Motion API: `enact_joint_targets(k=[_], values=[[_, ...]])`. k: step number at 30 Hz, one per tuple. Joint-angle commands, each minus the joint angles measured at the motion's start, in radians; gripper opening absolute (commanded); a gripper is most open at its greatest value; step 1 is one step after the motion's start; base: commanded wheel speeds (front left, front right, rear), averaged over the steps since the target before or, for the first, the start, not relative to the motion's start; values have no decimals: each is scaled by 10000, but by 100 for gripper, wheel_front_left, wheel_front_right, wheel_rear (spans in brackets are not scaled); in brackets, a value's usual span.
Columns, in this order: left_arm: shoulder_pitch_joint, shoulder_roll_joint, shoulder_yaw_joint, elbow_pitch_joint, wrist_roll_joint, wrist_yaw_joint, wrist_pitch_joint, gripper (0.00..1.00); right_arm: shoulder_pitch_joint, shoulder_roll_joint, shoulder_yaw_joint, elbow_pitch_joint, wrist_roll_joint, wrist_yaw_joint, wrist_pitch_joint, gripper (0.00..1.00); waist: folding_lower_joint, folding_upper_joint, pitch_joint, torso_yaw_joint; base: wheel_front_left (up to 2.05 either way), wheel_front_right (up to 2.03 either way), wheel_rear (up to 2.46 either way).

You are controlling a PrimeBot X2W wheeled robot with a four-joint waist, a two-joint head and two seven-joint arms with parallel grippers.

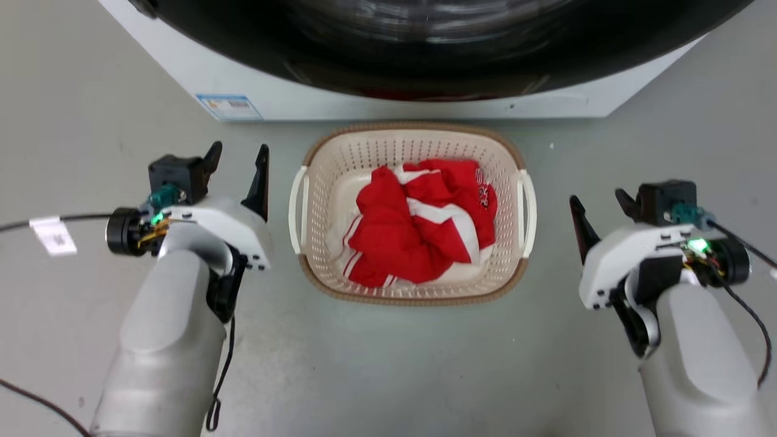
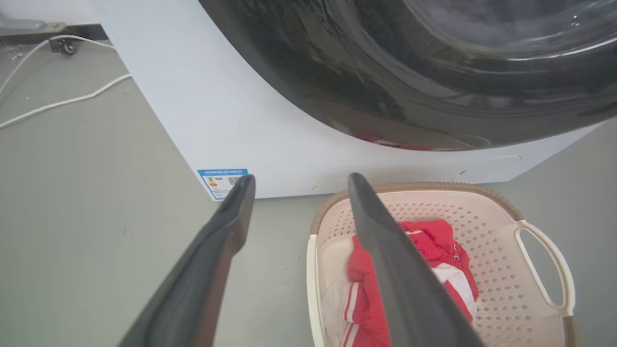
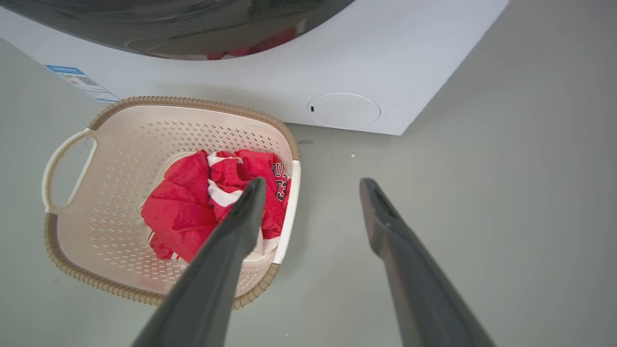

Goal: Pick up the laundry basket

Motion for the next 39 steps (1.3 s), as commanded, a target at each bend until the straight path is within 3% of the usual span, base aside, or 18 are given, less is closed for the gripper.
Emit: enact_joint_targets(k=[1,10,21,29,39], values=[[-242,63,-29,87,-56,-40,19,100,-250,18,30,79,86,-7,20,100,-2,0,485,40,0,0,0],[-1928,495,-1546,1865,-1571,-62,1522,100,-2248,18,759,2286,398,-7,594,100,-2,0,1670,-47,0,0,0],[-3008,1436,-3931,2011,-4039,-62,3563,100,-4281,21,1746,4706,1088,-7,913,100,-2,0,2862,-283,0,0,0],[-3774,1857,-5116,2036,-5108,-63,3877,100,-5403,19,2491,5821,1864,-7,932,100,-2,0,3665,-382,0,0,0],[-4473,1601,-6047,2690,-5926,-64,3761,100,-6055,18,3224,6685,2785,-7,589,100,-2,0,4091,-443,0,0,0]])
